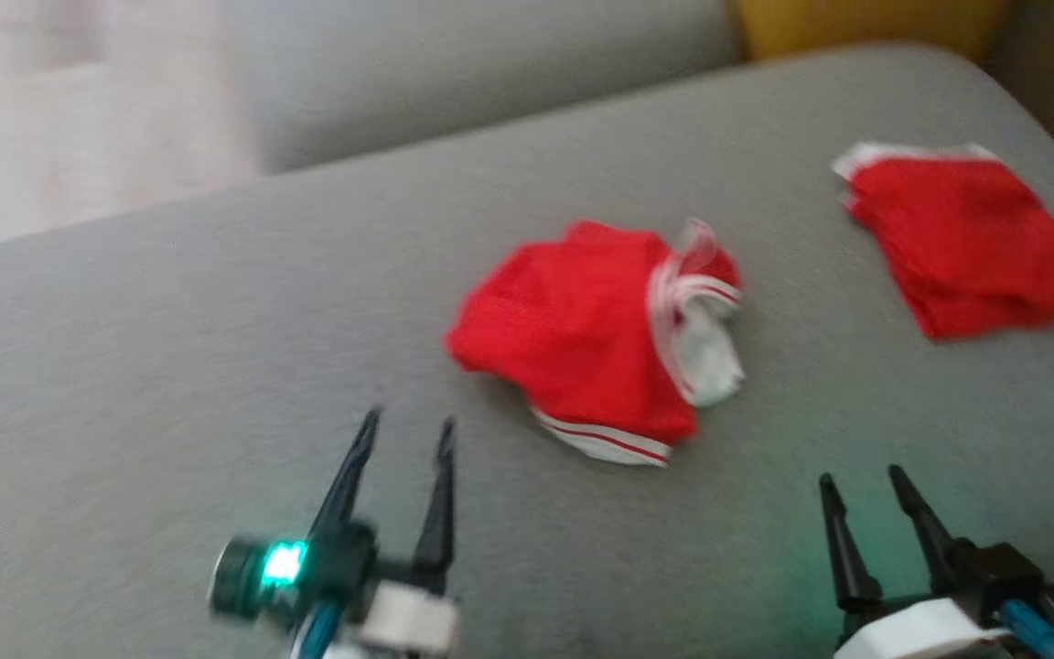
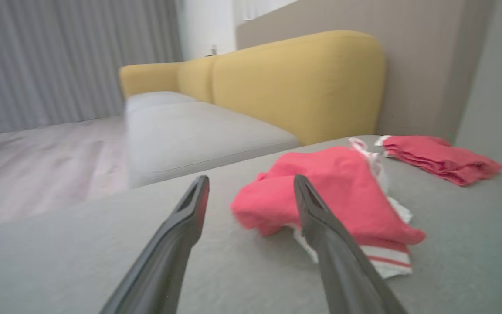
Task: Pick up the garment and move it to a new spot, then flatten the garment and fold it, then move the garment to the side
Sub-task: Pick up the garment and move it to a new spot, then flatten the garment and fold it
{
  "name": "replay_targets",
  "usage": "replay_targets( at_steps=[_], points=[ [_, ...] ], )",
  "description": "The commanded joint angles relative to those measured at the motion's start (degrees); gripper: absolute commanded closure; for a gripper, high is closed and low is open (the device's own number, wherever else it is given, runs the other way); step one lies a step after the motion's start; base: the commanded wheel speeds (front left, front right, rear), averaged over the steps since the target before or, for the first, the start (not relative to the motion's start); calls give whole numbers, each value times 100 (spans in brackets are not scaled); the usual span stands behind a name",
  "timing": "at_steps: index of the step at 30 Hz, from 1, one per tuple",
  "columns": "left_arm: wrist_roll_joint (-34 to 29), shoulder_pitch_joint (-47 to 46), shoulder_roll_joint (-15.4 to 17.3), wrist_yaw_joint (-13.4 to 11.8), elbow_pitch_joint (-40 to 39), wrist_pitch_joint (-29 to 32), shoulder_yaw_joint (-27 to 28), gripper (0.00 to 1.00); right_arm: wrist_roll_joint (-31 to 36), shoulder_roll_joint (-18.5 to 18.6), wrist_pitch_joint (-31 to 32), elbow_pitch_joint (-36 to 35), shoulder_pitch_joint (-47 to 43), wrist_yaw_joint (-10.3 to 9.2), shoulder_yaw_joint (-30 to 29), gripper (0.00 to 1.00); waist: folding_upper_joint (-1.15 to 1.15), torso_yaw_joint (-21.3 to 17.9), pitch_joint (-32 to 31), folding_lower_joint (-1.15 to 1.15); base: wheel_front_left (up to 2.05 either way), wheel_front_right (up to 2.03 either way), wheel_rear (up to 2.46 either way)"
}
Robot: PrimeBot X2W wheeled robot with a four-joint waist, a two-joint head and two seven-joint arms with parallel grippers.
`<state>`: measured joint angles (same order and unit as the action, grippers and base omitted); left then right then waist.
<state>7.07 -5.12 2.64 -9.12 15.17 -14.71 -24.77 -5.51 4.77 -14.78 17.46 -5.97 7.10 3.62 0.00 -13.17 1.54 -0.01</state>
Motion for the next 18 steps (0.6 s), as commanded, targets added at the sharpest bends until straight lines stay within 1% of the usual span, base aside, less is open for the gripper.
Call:
replay_targets(
  at_steps=[1,5,9,12,18],
  points=[
    [-65,169,28,-108,-470,-29,300,0,61,53,-22,-273,77,39,13,0,0,926,-727,1,0,0,0],
    [-225,931,27,-278,-1018,-29,453,0,118,-20,-22,-380,-187,39,-151,0,0,1295,-964,1,0,0,0],
    [-377,1372,26,-307,-1187,-29,436,0,143,-100,-22,-451,-498,39,-239,0,0,1572,-1184,1,0,0,0],
    [-411,1524,26,-335,-1189,-29,489,0,168,-140,-22,-482,-666,39,-188,0,0,1624,-1275,1,0,0,0],
    [-392,1669,25,-407,-1100,-29,603,0,96,-171,-22,-510,-771,39,-82,0,0,1579,-1365,1,0,0,0]
  ],
)
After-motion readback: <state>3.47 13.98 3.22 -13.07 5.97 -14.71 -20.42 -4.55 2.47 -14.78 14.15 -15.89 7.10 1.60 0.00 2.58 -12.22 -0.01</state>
